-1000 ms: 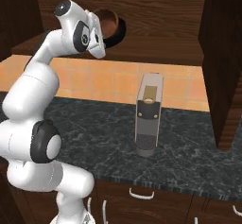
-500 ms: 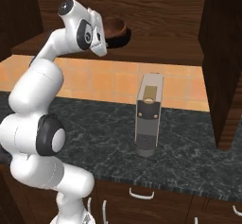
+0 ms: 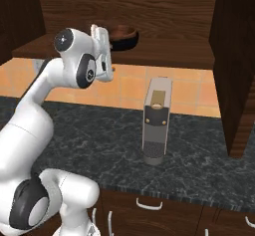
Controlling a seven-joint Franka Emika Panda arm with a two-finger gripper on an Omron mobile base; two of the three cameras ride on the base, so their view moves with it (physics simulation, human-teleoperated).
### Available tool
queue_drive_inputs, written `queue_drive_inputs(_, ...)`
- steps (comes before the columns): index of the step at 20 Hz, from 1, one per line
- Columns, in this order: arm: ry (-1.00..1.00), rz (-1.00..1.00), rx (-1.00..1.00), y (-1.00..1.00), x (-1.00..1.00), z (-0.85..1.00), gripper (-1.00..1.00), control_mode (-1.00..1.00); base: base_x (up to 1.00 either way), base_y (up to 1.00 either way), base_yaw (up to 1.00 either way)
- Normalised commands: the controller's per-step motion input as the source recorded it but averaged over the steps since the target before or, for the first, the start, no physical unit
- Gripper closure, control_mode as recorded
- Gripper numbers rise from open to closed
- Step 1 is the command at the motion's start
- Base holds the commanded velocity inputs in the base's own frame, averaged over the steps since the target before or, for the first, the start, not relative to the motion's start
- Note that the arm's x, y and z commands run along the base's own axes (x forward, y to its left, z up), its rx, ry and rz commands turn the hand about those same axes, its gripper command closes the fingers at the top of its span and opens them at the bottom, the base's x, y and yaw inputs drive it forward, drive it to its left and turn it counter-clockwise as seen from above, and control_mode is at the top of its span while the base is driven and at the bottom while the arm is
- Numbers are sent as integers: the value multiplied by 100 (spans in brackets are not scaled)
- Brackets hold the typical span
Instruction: Pick up the bowls on the counter and stack them on top of one another in the open cabinet. Place the smaller bowl on top of the larger bowl.
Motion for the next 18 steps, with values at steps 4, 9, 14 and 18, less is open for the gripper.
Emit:
queue_drive_inputs(4, -2, 9, -31, 37, -100, -100, -100, -100, 0, 0, 0)
queue_drive_inputs(9, -7, 34, -77, 74, -97, -100, -100, -100, 0, 0, 0)
queue_drive_inputs(14, -27, 21, -86, 50, -71, -98, -100, -100, 0, 0, 0)
queue_drive_inputs(18, -18, 13, -61, 11, -46, -93, -100, -100, 0, 0, 0)
